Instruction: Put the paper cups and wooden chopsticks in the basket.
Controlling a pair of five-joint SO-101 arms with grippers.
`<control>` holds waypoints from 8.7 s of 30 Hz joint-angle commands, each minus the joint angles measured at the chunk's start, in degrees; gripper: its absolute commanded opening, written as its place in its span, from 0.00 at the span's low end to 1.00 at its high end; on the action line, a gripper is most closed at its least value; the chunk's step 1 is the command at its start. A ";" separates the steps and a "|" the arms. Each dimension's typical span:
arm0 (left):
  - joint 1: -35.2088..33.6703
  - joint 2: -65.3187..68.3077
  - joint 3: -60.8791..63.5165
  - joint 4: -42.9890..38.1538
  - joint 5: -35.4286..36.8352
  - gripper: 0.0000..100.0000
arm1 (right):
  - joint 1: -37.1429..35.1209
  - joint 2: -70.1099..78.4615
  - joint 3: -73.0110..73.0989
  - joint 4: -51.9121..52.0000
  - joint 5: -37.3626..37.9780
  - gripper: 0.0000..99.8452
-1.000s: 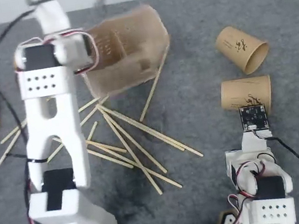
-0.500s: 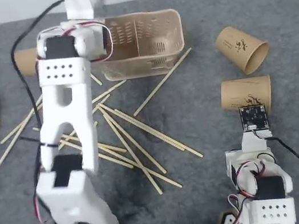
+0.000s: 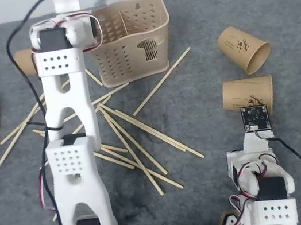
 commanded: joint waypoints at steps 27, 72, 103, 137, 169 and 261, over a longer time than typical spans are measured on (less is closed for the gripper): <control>15.56 -14.42 -1.80 5.54 7.38 0.25 | 0.92 0.31 -0.53 -0.13 0.79 0.01; 18.02 3.60 -17.63 16.44 2.81 0.01 | 0.84 0.31 -0.53 -0.13 0.79 0.01; 23.56 -20.84 16.22 16.35 -19.69 0.01 | 0.84 0.31 -0.53 -0.13 0.79 0.01; 18.81 -21.63 17.36 16.18 -28.84 0.21 | 0.92 0.31 -0.53 -0.13 0.79 0.01; -15.21 -89.58 77.76 10.11 -4.22 0.21 | 0.92 0.31 -3.60 0.48 0.53 0.01; -24.88 -116.40 157.05 -35.52 -4.40 0.21 | -26.24 132.26 -154.46 28.18 -21.01 0.01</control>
